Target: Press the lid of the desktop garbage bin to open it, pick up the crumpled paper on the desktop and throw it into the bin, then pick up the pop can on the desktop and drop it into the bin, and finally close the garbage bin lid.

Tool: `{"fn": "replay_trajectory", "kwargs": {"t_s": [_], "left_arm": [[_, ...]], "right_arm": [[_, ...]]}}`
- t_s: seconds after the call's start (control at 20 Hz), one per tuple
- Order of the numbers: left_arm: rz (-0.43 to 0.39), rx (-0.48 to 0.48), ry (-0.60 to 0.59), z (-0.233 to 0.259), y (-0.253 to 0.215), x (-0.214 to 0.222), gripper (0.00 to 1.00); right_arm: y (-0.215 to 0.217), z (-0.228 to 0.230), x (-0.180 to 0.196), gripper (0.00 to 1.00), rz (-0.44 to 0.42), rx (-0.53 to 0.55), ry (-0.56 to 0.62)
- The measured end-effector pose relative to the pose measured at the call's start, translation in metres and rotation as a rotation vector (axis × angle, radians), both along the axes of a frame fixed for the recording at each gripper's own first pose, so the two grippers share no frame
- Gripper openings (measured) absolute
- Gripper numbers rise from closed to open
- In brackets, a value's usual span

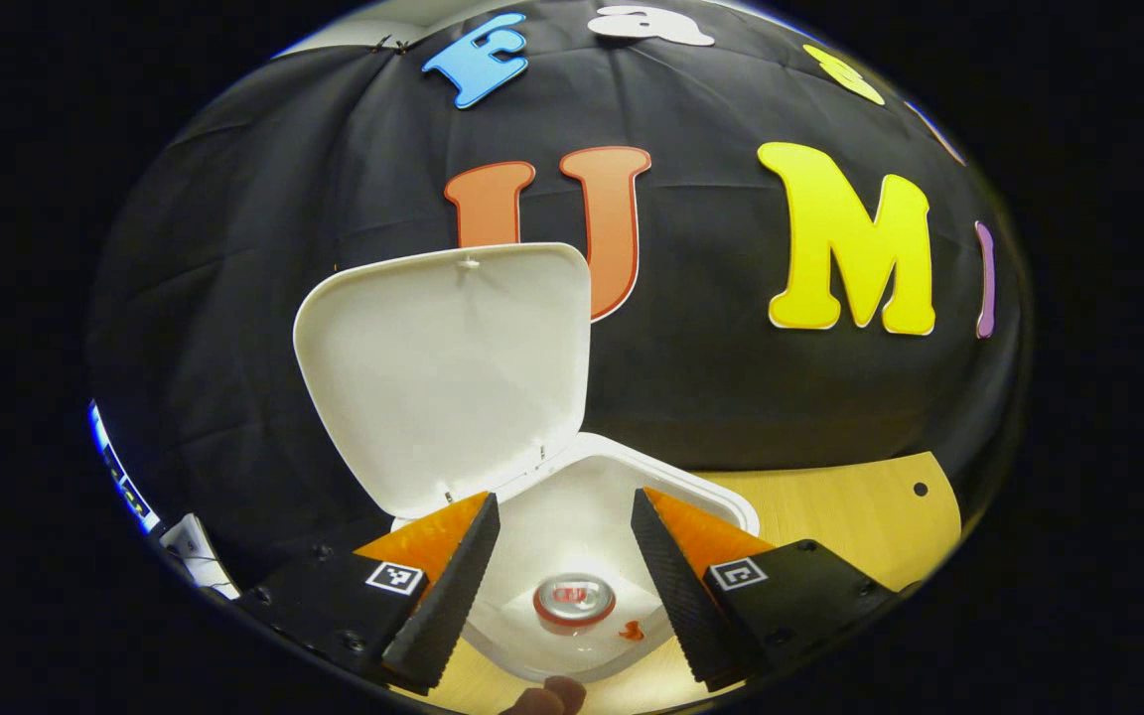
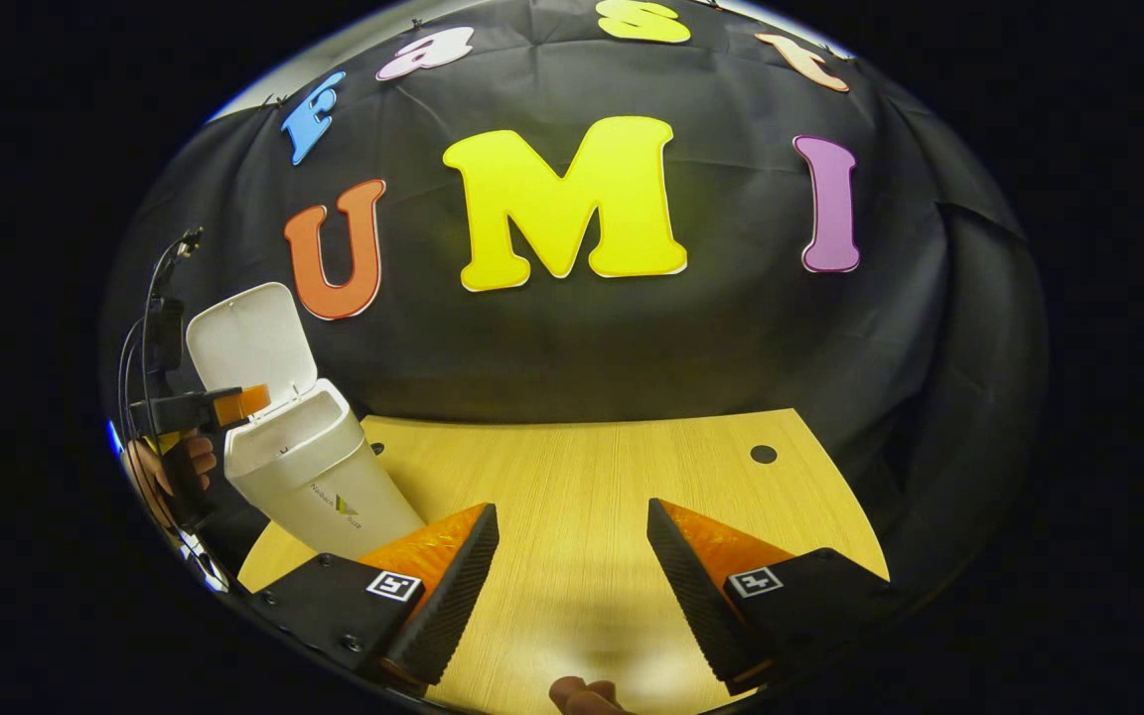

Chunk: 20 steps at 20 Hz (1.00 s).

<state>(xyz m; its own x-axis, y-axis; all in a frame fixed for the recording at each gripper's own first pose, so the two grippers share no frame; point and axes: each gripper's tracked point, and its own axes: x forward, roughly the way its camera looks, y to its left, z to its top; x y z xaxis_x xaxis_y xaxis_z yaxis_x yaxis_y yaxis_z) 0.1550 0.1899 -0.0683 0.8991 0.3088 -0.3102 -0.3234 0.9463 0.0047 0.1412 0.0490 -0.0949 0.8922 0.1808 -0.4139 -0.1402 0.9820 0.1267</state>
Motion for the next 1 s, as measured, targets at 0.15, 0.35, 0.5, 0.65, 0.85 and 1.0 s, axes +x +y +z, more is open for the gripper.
{"fn": "replay_trajectory", "kwargs": {"t_s": [0.15, 0.35, 0.5, 0.65, 0.85, 1.0], "left_arm": [[0.001, 0.013, -0.004, 0.004, 0.001, 0.000, 0.89], [0.001, 0.074, -0.048, 0.026, -0.002, -0.004, 0.88], [0.011, 0.113, -0.102, 0.053, -0.004, -0.004, 0.89], [0.027, 0.126, -0.169, 0.088, -0.005, -0.003, 0.90], [0.074, 0.143, -0.244, 0.140, 0.009, 0.006, 0.98], [0.106, 0.141, -0.286, 0.166, 0.018, 0.011, 0.98]], "right_arm": [[0.005, -0.004, 0.002, 0.96, 0.006, 0.004, 0.009], [0.014, -0.004, 0.002, 0.96, 0.030, 0.016, 0.010], [0.016, -0.002, 0.000, 0.94, 0.043, 0.019, 0.007], [0.009, 0.000, -0.002, 0.96, 0.042, 0.018, 0.008], [0.000, 0.004, -0.002, 0.96, 0.032, 0.034, 0.006], [-0.003, 0.005, -0.002, 0.96, 0.030, 0.039, 0.006]]}}
